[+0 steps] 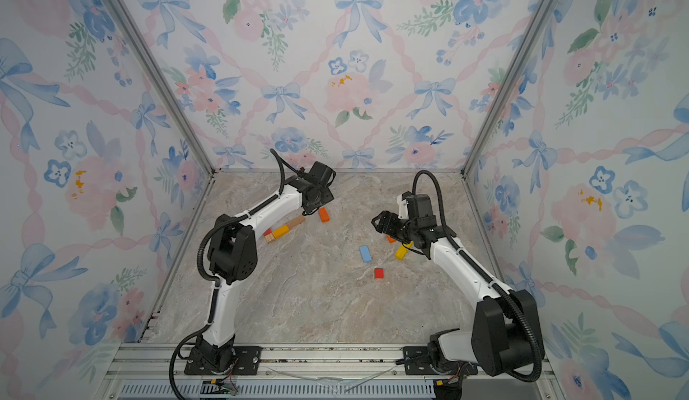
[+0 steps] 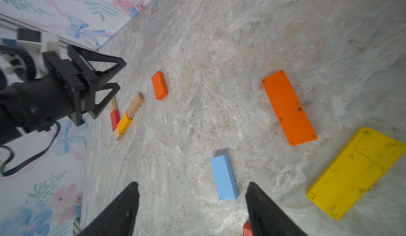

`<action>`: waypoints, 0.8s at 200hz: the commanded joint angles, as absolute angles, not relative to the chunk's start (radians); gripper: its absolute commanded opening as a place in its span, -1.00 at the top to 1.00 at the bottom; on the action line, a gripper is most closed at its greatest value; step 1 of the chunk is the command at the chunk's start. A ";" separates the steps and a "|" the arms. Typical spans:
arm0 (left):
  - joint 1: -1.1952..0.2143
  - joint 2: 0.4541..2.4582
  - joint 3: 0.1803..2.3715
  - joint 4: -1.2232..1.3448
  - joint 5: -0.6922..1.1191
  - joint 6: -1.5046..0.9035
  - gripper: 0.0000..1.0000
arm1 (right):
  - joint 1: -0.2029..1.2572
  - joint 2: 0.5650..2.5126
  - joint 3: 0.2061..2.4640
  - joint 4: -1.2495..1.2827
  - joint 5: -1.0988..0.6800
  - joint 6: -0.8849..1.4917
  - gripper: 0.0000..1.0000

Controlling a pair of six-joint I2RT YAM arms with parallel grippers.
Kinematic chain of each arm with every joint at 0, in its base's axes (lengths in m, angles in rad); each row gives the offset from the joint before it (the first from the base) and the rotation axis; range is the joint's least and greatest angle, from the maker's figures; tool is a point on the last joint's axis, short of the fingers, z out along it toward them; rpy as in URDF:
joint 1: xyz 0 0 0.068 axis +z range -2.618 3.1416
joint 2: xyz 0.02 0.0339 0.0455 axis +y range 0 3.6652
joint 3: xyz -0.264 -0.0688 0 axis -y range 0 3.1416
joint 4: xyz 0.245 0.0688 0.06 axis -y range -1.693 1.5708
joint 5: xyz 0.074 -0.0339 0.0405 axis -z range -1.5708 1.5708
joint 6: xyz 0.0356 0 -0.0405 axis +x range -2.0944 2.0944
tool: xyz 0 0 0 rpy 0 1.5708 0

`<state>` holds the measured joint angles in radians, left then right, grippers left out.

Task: Assemble the letter v with building blocks
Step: Place the building block at the center of the board, then pick up the building block from the center of the board.

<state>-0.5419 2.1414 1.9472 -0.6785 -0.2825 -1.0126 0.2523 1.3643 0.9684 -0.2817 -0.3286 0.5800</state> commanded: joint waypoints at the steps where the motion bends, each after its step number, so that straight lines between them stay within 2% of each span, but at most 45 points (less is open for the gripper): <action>1: -0.539 2.034 1.922 -0.681 -0.298 -0.882 -0.39 | 0.262 1.399 1.041 -0.381 -0.284 0.499 -0.57; 25: -0.538 1.914 1.816 -0.620 -0.263 -0.754 -0.38 | 0.262 1.453 1.100 -0.430 -0.255 0.460 -0.57; 66: -0.525 1.637 1.476 -0.379 -0.172 -0.631 -0.35 | 0.265 1.577 1.189 -0.500 -0.209 0.402 -0.56; 121: -0.493 1.267 1.108 -0.180 -0.167 -0.508 -0.54 | 0.282 1.761 1.296 -0.591 -0.148 0.340 -0.58; 160: -0.470 1.064 0.958 -0.117 -0.188 -0.468 -0.68 | 0.304 1.860 1.362 -0.665 -0.055 0.300 -0.61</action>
